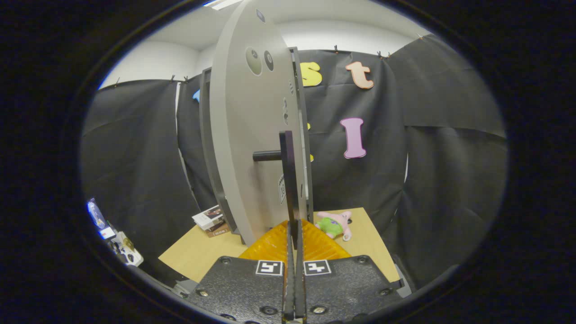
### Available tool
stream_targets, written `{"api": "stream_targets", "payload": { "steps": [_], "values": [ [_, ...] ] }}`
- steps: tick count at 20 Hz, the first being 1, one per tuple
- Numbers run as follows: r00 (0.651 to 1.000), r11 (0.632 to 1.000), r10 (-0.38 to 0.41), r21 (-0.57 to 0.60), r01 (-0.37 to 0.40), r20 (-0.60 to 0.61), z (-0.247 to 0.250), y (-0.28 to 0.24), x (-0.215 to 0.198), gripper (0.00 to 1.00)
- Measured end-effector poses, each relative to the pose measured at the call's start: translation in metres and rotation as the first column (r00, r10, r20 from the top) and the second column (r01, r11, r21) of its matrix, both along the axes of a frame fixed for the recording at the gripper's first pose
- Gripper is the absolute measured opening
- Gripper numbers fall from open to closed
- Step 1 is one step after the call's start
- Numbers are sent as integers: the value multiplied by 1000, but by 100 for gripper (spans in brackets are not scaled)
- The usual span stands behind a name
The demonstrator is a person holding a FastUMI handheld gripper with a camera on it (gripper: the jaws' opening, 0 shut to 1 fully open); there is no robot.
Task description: Open the shoe cabinet door, grab the shoes and put them into the shoe cabinet, then close the shoe cabinet door.
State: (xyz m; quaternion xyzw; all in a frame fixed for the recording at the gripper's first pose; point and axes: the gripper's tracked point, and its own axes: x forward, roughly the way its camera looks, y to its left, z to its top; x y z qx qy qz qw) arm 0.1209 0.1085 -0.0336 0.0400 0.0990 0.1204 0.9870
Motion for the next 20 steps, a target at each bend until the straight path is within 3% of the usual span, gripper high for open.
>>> {"api": "stream_targets", "payload": {
  "steps": [5,8,15,18,20],
  "values": [
    [1000,1000,-2,-18,2,-3,0,-14,1,4],
    [994,994,103,27,-103,-22,0,-1,-6,4],
    [987,986,158,41,-159,27,5,-3,-6,4],
    [990,988,141,60,-143,29,4,-13,-6,8],
    [998,997,44,65,-47,38,2,-44,-20,16]
  ]
}}
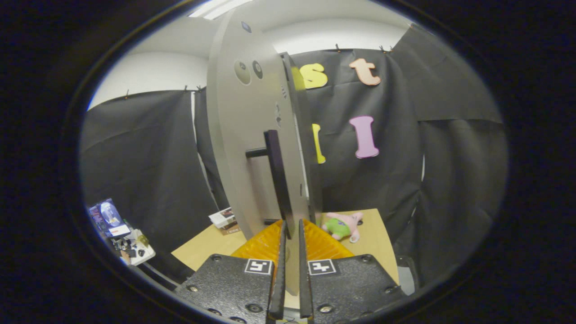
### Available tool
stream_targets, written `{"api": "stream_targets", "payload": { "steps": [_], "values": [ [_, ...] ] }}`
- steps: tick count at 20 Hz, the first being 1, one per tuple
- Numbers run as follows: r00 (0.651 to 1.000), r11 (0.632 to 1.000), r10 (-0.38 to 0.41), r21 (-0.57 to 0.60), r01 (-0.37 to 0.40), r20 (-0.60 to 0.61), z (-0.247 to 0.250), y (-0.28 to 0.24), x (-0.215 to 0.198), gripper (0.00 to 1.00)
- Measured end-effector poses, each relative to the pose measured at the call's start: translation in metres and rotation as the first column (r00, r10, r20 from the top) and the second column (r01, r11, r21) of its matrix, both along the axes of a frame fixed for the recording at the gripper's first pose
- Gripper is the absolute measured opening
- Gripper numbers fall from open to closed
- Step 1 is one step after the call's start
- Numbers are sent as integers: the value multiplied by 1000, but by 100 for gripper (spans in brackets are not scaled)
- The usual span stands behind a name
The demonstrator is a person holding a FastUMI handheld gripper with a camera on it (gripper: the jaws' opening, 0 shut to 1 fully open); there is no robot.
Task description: Open the shoe cabinet door, grab the shoes and put them into the shoe cabinet, then close the shoe cabinet door.
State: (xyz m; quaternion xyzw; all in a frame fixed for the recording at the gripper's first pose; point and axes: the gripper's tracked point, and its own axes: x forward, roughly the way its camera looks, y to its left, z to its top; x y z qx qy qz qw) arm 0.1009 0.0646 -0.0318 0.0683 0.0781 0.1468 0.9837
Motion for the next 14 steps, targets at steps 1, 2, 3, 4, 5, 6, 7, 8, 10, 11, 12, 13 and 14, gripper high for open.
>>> {"api": "stream_targets", "payload": {
  "steps": [1,2,3,4,5,6,7,8,10,11,12,13,14],
  "values": [
    [999,999,-37,12,37,4,4,-9,-9,18],
    [997,997,-72,24,72,3,8,-10,-18,20],
    [993,992,-115,48,114,11,15,-10,-30,33],
    [990,988,-141,67,140,21,21,-5,-40,45],
    [985,983,-170,72,168,34,26,3,-48,58],
    [981,981,-189,60,186,48,26,13,-57,71],
    [977,978,-207,25,206,48,22,26,-65,84],
    [975,976,-215,-5,216,48,14,38,-72,87],
    [974,973,-223,-52,225,38,-10,73,-79,95],
    [974,972,-225,-60,227,27,-21,88,-79,99],
    [976,973,-218,-71,218,7,-38,106,-79,100],
    [982,979,-189,-84,187,-10,-55,127,-77,100],
    [986,982,-158,-111,152,-47,-79,150,-74,100]
  ]
}}
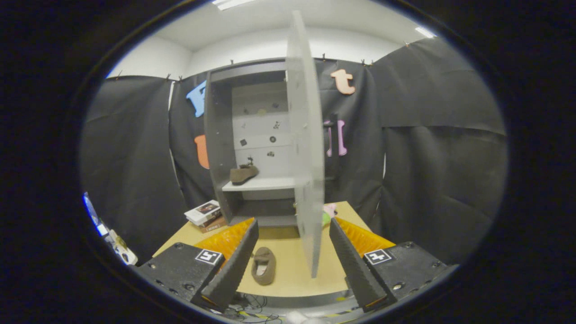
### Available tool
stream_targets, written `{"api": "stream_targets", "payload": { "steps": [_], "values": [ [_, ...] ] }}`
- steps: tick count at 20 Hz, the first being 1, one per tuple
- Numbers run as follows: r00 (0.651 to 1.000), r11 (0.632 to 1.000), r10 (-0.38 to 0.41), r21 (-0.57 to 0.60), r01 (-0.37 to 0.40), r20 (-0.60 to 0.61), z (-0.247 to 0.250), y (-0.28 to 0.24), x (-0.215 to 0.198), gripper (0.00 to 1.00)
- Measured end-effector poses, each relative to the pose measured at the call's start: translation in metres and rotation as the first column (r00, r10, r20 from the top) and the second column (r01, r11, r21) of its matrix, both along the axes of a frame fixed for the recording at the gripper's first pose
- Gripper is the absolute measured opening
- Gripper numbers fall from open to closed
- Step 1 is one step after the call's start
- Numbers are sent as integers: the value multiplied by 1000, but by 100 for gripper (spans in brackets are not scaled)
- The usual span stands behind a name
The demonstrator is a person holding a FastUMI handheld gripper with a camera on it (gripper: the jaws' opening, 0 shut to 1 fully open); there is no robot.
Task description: Open the shoe cabinet door, grab the shoes and put them into the shoe cabinet, then close the shoe cabinet door.
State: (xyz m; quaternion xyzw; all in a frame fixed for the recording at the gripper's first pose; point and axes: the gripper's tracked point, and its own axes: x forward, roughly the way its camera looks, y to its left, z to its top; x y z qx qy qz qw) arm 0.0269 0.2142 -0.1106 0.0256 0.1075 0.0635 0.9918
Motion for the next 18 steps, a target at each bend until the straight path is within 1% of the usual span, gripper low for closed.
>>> {"api": "stream_targets", "payload": {
  "steps": [5,7,9,11,12,14,18],
  "values": [
    [989,990,121,-60,-126,-83,-95,70,33,100],
    [981,986,162,-32,-166,-103,-121,94,51,100],
    [969,981,189,-22,-194,-159,-161,115,72,100],
    [955,979,197,2,-202,-223,-200,133,94,100],
    [941,977,210,14,-214,-264,-223,143,105,100],
    [919,977,211,35,-211,-334,-261,152,123,100],
    [884,978,201,42,-203,-423,-311,162,160,99]
  ]
}}
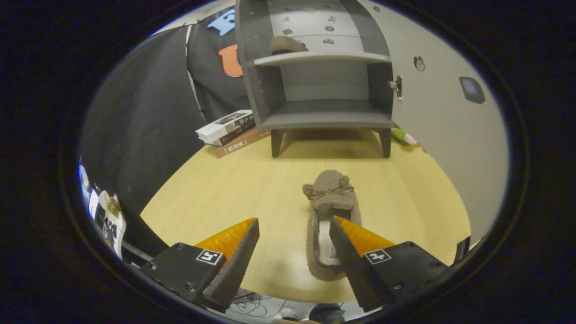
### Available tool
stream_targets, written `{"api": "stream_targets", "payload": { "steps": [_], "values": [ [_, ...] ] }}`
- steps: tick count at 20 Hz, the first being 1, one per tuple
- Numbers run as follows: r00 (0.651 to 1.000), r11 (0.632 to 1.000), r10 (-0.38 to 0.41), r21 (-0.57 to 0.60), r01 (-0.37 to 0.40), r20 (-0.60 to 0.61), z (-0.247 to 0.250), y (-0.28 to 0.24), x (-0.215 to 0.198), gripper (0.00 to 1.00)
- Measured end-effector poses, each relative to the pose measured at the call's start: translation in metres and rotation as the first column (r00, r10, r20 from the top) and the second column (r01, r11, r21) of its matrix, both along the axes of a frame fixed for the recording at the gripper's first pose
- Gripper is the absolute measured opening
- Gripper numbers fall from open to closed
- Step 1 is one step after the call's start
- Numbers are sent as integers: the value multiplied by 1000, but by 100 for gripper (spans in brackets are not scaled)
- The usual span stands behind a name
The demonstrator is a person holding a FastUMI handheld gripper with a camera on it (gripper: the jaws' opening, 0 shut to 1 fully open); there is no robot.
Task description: Open the shoe cabinet door, grab the shoes and put them into the shoe cabinet, then close the shoe cabinet door.
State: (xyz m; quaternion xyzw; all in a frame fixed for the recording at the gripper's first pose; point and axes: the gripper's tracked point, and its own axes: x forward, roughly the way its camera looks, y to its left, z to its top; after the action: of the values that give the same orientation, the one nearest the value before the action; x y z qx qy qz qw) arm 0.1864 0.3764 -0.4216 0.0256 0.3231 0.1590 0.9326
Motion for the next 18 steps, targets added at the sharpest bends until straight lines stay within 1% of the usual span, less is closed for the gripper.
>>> {"api": "stream_targets", "payload": {
  "steps": [3,4,7,10,12,13,14,15,16,17,18],
  "values": [
    [998,1000,-19,5,19,-63,-25,1,23,98],
    [997,1000,-14,16,15,-74,-28,5,30,97],
    [997,1000,-1,-2,1,-72,-34,8,52,94],
    [994,1000,-13,4,13,-108,-42,7,67,92],
    [989,999,-45,-3,45,-139,-47,-1,73,62],
    [986,996,-85,-22,83,-144,-49,-11,76,47],
    [984,997,-71,-7,70,-162,-49,-8,75,32],
    [985,999,-34,-13,33,-171,-50,-4,76,17],
    [985,1000,-14,-22,11,-171,-51,-4,74,15],
    [985,999,-4,-32,-1,-175,-50,-4,73,10],
    [984,999,-1,-37,-5,-177,-49,-6,72,8]
  ]
}}
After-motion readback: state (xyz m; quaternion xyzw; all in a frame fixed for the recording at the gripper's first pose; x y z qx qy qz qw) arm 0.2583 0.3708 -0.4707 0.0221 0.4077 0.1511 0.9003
